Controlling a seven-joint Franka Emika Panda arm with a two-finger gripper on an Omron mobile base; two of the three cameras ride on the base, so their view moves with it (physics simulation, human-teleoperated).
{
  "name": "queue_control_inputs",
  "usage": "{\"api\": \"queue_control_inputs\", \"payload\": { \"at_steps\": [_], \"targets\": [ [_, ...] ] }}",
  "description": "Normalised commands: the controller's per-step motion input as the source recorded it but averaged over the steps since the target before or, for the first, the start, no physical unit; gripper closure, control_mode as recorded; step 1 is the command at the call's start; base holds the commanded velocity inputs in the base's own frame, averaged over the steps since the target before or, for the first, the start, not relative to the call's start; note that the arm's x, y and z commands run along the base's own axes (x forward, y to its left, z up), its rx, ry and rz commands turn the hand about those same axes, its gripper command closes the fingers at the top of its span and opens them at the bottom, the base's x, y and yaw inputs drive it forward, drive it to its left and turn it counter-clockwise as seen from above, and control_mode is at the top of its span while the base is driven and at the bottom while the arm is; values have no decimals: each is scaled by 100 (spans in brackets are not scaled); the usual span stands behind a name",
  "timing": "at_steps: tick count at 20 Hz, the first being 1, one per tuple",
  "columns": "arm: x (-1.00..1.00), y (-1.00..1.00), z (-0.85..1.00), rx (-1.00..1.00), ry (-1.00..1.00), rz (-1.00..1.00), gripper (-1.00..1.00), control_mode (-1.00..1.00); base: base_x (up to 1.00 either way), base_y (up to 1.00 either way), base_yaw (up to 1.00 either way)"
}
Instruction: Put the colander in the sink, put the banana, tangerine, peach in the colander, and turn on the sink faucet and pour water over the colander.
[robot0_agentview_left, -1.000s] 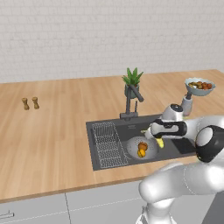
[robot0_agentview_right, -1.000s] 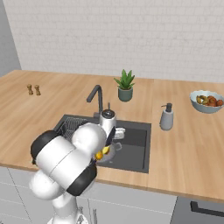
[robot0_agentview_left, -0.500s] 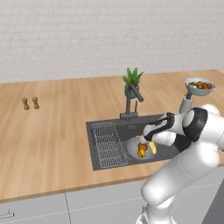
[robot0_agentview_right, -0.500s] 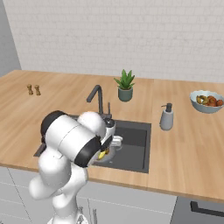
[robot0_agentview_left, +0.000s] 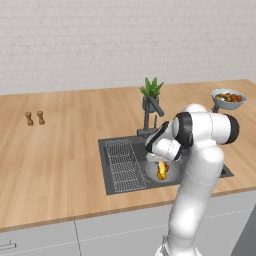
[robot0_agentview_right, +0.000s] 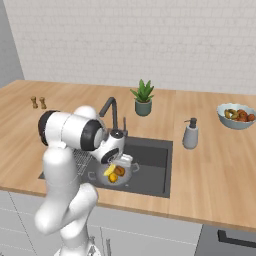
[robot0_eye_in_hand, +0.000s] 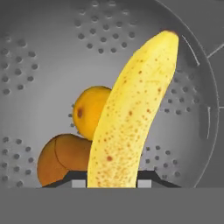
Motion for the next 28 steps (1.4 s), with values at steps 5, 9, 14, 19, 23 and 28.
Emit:
{"api": "queue_control_inputs", "payload": {
  "at_steps": [5,9,14,19,23,28],
  "targets": [
    [0,-62,-45,18,0,10,100,-100,0,0,0],
    [-14,-84,-41,23,-2,12,100,-100,0,0,0],
    [-11,-29,-61,11,-6,7,100,-100,0,0,0],
    [-34,-5,-58,4,-17,5,-100,-100,0,0,0],
    [-67,-35,18,22,-34,5,-100,-100,0,0,0],
    [-61,-35,61,25,-33,5,-100,-100,0,0,0]
  ]
}}
